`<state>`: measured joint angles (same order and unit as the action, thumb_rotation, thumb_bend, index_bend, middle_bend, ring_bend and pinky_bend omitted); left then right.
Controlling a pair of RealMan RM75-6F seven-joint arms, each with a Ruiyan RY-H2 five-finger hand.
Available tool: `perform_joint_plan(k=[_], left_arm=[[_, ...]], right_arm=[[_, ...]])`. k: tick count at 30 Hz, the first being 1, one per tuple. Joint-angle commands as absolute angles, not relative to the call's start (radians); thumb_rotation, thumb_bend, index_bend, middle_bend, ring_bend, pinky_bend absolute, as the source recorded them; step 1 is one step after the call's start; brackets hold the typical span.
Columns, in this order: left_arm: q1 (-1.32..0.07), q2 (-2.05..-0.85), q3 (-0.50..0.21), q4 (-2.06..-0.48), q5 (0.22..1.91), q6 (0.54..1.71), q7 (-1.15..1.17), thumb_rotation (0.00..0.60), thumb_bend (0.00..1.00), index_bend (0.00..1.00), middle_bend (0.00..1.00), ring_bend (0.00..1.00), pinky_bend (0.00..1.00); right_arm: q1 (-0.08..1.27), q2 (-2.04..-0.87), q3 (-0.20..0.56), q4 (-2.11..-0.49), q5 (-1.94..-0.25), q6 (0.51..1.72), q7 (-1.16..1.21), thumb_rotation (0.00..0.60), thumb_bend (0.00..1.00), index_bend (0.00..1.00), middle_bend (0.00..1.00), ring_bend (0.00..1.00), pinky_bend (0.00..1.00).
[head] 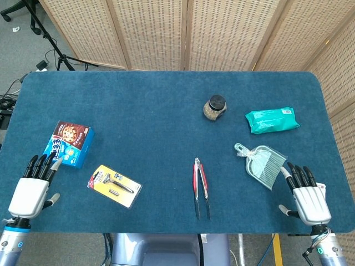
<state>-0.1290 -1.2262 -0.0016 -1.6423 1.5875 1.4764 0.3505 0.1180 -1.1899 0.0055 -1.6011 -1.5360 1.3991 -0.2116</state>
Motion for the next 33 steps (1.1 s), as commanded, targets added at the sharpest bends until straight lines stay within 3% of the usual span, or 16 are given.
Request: perform_joint_plan(k=[1,20,24,33], left_arm=[[-0.129,-1.226,-0.002,-1.642,1.586,1.475,0.351,0.6,0.14,0.0,0.0,0.0,0.0],[-0.137,-1.214,-0.02,-1.652,1.59,1.488,0.283,0.6,0.14,0.0,0.0,0.0,0.0],[-0.142,-1.217,-0.024,-1.645,1.599,1.493,0.269,0.6,0.14,0.0,0.0,0.0,0.0],[-0.145,-1.221,-0.023,-1.638,1.601,1.488,0.264,0.6,0.14,0.0,0.0,0.0,0.0]], right_arm=[[0.118,-1.189,0.006,-1.602,-1.535,1.399,-0.21,0.6,0.13,0.03,0.0,0.0,0.0],[0.122,-1.187,0.011,-1.605,-1.512,1.382,-0.224,0.6,0.15,0.03,0.02,0.01,0.0],[0.129,-1.191,0.019,-1.604,-1.493,1.371,-0.294,0.6,0.17,0.03,0.2,0.18,0.06],[0.181,-1.182,0.081,-1.625,-1.458,1.353,-0.442,0.6,0.27,0.0,0.64,0.61,0.5]])
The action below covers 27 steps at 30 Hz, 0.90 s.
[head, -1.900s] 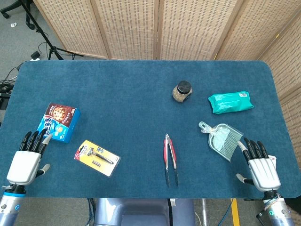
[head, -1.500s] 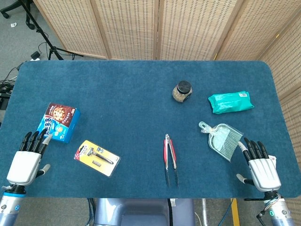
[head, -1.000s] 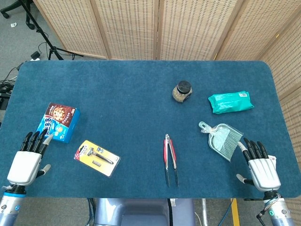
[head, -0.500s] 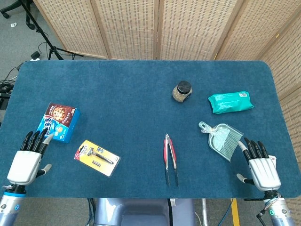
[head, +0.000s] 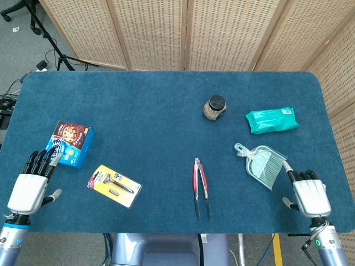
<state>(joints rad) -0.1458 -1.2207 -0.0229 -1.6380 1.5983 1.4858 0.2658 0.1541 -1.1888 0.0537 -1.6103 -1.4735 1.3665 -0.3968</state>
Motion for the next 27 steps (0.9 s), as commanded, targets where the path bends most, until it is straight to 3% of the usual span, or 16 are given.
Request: perform_joint_plan(k=[1,5,14,19,27], left_arm=[[-0.145,-1.221,-0.022,-1.637,1.603,1.49,0.263,0.6,0.14,0.0,0.0,0.0,0.0],[-0.146,-1.228,-0.022,-1.625,1.62,1.504,0.249,0.6,0.14,0.0,0.0,0.0,0.0],[-0.148,-1.235,-0.017,-1.608,1.636,1.509,0.233,0.6,0.14,0.0,0.0,0.0,0.0],[-0.15,-1.239,-0.017,-1.603,1.642,1.511,0.23,0.6,0.14,0.0,0.0,0.0,0.0],[-0.148,-1.241,-0.018,-1.6,1.644,1.52,0.224,0.6,0.14,0.0,0.0,0.0,0.0]], right_arm=[[0.19,-1.178,0.088,-1.632,-1.451,1.343,-0.455,0.6,0.31,0.0,0.69,0.66,0.54],[0.233,-1.142,0.095,-1.694,-1.402,1.249,-0.493,0.6,0.44,0.0,0.76,0.75,0.63],[0.382,-0.948,0.084,-1.923,-1.112,0.886,-0.569,0.6,0.49,0.0,0.76,0.76,0.64],[0.439,-0.927,0.072,-1.969,-1.009,0.86,-0.657,0.6,0.49,0.0,0.76,0.76,0.64],[0.498,-0.991,0.049,-1.979,-0.912,0.881,-0.738,0.6,0.49,0.0,0.76,0.76,0.64]])
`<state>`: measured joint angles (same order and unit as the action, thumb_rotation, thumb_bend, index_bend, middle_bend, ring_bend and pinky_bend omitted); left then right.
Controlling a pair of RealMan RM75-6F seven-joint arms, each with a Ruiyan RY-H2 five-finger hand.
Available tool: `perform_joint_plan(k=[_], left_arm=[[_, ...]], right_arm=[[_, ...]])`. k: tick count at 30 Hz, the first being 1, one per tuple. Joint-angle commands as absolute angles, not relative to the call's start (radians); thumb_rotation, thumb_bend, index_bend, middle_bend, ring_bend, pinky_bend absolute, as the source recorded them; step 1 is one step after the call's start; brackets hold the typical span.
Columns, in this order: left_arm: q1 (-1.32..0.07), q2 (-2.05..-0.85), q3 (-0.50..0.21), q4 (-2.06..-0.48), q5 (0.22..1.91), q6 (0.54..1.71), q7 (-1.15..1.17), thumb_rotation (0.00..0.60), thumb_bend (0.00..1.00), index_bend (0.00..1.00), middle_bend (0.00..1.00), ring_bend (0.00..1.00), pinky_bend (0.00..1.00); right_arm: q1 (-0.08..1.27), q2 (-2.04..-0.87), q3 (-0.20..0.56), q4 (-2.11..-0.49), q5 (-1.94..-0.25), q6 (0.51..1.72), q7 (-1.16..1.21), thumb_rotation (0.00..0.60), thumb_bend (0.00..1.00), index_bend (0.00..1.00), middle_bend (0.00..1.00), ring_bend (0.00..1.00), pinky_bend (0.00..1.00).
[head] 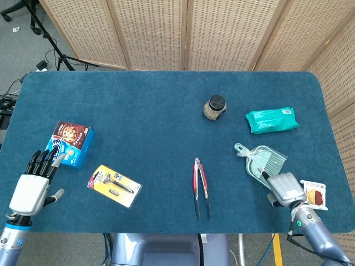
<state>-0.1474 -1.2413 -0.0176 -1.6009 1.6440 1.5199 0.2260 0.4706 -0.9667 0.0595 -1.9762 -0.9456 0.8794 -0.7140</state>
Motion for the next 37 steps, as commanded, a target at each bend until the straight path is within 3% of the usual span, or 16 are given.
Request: perform_joint_plan(k=[1,13,37], left_arm=[[-0.148,-1.241,-0.018,-1.599,1.643,1.519,0.224,0.6,0.14,0.0,0.0,0.0,0.0],[-0.152,-1.239,-0.018,-1.599,1.634,1.508,0.224,0.6,0.14,0.0,0.0,0.0,0.0],[-0.15,-1.238,-0.014,-1.601,1.638,1.51,0.228,0.6,0.14,0.0,0.0,0.0,0.0]], right_arm=[[0.505,-0.998,0.047,-1.976,-0.902,0.883,-0.745,0.6,0.49,0.0,0.76,0.76,0.64],[0.584,-1.076,0.017,-1.918,-0.783,0.884,-0.783,0.6,0.5,0.0,0.76,0.76,0.64],[0.614,-1.06,-0.037,-1.923,-0.804,0.921,-0.725,0.6,0.5,0.0,0.76,0.76,0.64]])
